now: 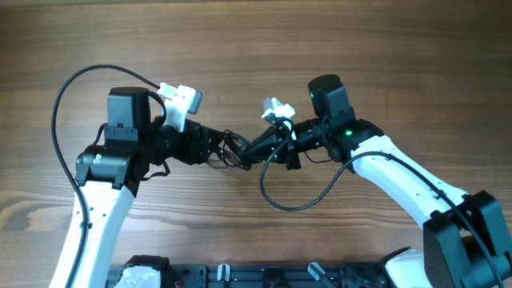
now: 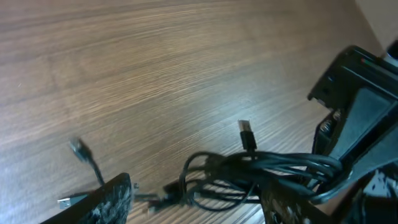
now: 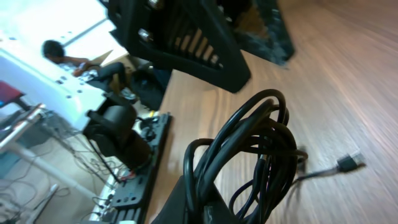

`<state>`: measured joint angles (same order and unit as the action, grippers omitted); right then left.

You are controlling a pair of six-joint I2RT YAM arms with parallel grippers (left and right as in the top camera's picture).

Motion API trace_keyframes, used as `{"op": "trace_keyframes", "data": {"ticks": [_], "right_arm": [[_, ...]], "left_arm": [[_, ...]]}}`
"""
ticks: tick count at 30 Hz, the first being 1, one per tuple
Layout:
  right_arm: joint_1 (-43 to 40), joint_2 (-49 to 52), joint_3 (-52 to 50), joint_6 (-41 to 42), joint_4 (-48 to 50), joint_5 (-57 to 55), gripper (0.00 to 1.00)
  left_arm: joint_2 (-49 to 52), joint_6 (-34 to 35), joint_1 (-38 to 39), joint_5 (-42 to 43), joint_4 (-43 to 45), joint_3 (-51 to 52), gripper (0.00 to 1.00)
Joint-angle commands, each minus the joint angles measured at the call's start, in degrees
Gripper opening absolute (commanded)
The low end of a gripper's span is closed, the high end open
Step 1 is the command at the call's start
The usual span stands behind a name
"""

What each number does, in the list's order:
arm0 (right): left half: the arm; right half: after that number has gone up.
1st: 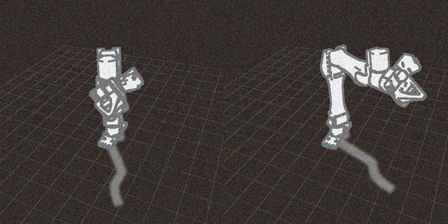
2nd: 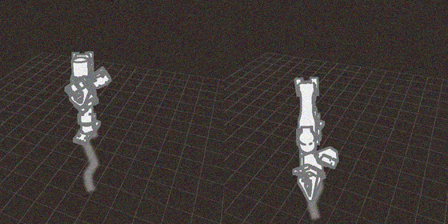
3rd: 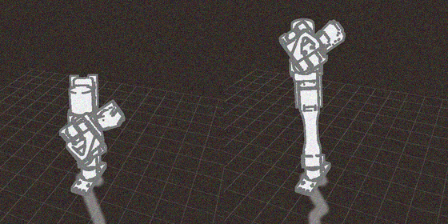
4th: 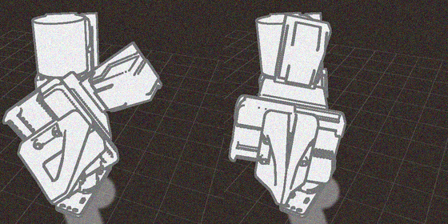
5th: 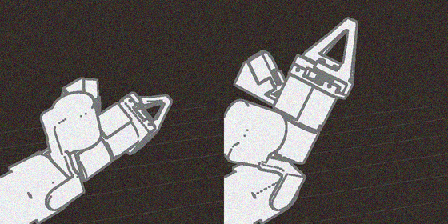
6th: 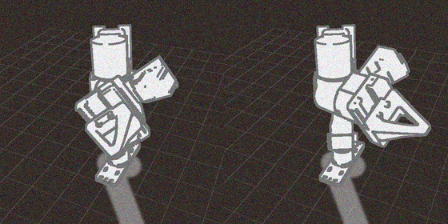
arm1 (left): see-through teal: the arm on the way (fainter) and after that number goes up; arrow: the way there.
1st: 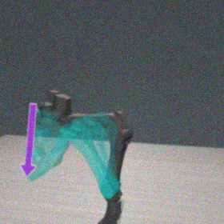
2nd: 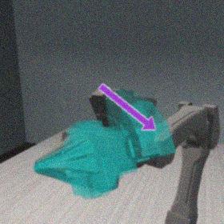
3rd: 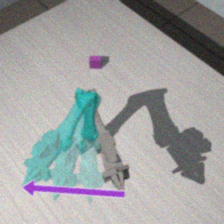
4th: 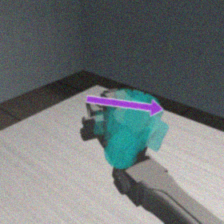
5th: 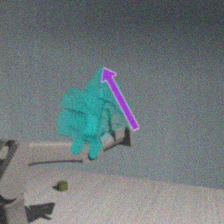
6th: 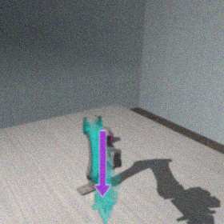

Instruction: Untangle cables

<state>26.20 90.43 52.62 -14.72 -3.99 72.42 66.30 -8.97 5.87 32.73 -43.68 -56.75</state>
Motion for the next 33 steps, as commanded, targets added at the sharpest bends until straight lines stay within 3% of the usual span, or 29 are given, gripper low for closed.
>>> {"op": "trace_keyframes", "data": {"ticks": [1,18,27,30,33], "right_arm": [[0.09,0.13,0.17,-1.57,0.11,7.76,0.04],[0.09,1.09,0.15,-1.53,0.13,14.78,0.05],[0.09,1.09,0.15,-1.55,0.17,17.64,0.05],[0.09,1.09,0.15,-1.53,0.17,20.46,0.06],[0.09,1.09,0.15,-1.55,0.15,20.46,0.06]], "left_arm": [[-0.7,-5.68,0.31,3.06,-0.09,-0.35,0.67],[-0.13,-7.3,4.63,-4.74,-0.11,-0.35,0.61],[4.35,-10.32,12.7,-6.32,0.94,1.03,0.57],[7.1,-8.76,13.9,-9.53,5.4,1.03,0.51],[8.76,-2.58,13.79,-12.0,14.69,1.03,0.42]]}}
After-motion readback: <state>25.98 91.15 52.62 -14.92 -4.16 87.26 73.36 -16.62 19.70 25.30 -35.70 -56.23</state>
